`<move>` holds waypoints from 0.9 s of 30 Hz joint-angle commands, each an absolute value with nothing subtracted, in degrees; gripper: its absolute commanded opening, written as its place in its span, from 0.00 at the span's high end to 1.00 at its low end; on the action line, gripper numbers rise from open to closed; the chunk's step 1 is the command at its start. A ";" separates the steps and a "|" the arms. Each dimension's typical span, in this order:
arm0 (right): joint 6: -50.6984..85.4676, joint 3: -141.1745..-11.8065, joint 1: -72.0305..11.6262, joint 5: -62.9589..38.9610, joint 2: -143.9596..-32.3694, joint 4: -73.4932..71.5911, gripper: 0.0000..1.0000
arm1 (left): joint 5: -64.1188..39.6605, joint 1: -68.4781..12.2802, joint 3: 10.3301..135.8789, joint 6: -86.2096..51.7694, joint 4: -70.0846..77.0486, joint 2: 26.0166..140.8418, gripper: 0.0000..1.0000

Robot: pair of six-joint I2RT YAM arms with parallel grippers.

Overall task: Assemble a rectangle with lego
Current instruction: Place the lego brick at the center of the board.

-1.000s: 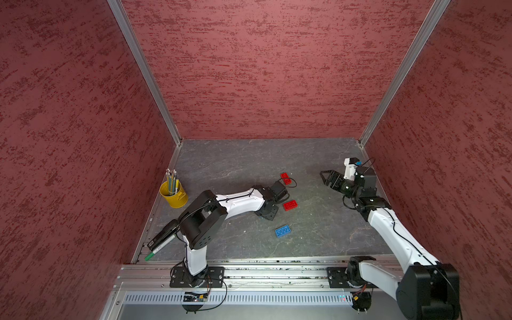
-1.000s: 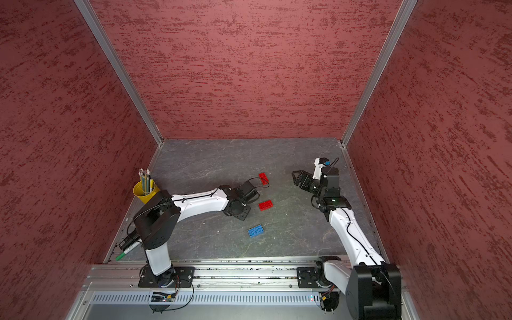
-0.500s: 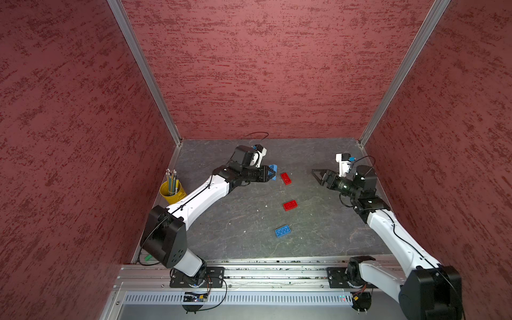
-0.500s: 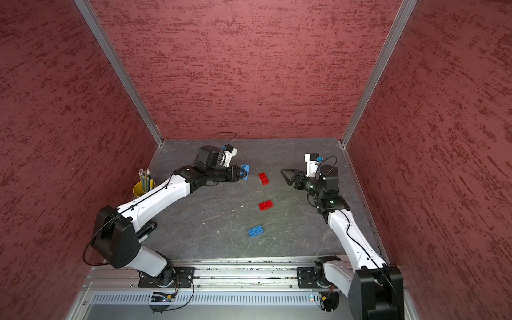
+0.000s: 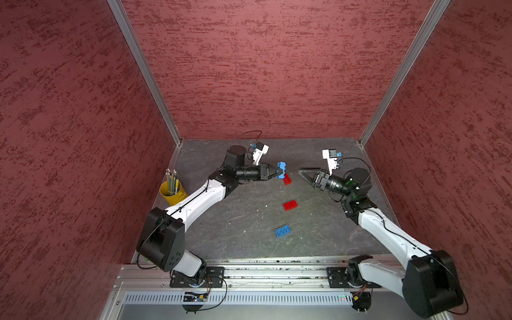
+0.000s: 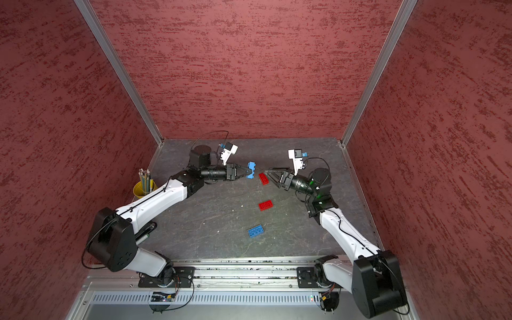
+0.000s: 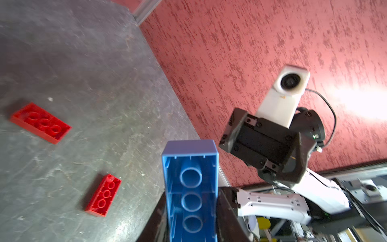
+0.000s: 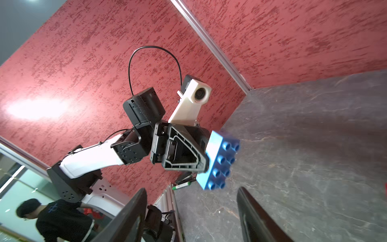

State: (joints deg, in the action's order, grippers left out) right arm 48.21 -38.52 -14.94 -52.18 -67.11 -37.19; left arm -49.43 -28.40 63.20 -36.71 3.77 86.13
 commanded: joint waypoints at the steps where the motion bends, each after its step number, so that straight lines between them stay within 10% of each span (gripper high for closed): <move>1: 51.66 -40.73 -16.83 -54.24 -69.23 -44.19 0.35 | -52.60 -29.58 62.40 -38.04 8.45 84.54 0.79; 27: 51.42 -39.57 -18.90 -50.17 -72.09 -45.00 0.40 | -53.18 -32.83 63.28 -37.53 8.75 83.86 0.79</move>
